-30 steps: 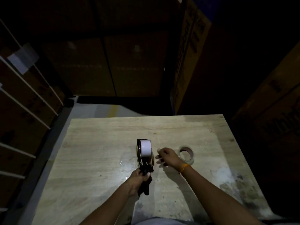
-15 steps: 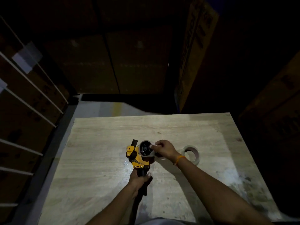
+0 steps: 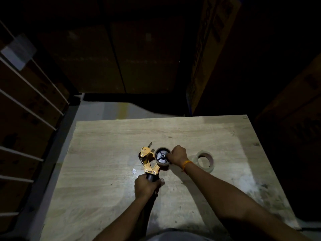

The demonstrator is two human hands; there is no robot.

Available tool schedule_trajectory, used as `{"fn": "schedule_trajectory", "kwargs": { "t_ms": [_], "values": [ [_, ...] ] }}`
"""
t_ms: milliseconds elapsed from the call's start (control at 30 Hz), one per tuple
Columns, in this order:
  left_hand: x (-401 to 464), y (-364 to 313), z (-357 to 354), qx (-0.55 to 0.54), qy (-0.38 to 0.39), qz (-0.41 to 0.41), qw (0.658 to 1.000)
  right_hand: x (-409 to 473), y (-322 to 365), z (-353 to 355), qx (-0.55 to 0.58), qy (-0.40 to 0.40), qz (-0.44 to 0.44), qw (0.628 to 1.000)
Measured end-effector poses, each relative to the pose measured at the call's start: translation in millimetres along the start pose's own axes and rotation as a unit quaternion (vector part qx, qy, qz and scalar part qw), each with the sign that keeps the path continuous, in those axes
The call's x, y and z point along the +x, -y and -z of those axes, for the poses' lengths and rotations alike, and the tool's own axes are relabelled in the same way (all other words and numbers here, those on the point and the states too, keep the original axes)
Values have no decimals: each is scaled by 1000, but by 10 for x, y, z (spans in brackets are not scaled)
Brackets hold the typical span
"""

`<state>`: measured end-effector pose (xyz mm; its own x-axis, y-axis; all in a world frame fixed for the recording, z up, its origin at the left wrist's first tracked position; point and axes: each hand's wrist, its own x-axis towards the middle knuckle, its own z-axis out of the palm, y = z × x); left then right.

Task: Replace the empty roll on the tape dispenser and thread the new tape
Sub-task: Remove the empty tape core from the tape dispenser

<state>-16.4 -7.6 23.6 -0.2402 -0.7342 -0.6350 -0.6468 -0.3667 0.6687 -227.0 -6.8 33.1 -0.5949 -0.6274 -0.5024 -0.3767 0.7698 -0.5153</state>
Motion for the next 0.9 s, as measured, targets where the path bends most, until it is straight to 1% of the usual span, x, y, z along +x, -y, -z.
{"fn": "schedule_trajectory", "kwargs": {
  "t_ms": [33, 100, 133, 167, 233, 300, 367, 567, 700, 800, 900],
  "values": [
    [32, -15, -11, -18, 21, 18, 999, -3, 23, 10, -4, -1, 6, 1000],
    [58, -46, -24, -68, 89, 69, 991, -8, 71, 52, -11, 5, 16, 1000],
    [51, -52, -28, -79, 115, 79, 987, 5, 74, 57, -13, 8, 19, 1000],
    [56, -40, -39, -74, 124, 74, 987, 31, 60, 56, -7, 10, 17, 1000],
    [63, -8, -54, -61, 103, 48, 992, 87, 15, 71, 22, 4, 1, 1000],
    [70, 19, -65, -73, 78, 38, 994, 112, -10, 115, 69, 9, 2, 998],
    [63, 27, -65, -85, 75, 31, 993, 128, -14, 137, 88, 27, 8, 996],
    [31, 49, -48, -119, 90, 41, 988, 180, -36, 180, 95, 103, 43, 989],
    [25, 81, -22, -118, 99, 28, 988, 135, 16, 219, 84, 147, 56, 984],
    [-17, 35, -17, -119, 86, 35, 988, 147, 19, 189, 86, 151, 52, 983],
    [-38, -23, -2, -106, 77, 37, 991, 179, -17, 122, 94, 135, 46, 985]
  ]
}}
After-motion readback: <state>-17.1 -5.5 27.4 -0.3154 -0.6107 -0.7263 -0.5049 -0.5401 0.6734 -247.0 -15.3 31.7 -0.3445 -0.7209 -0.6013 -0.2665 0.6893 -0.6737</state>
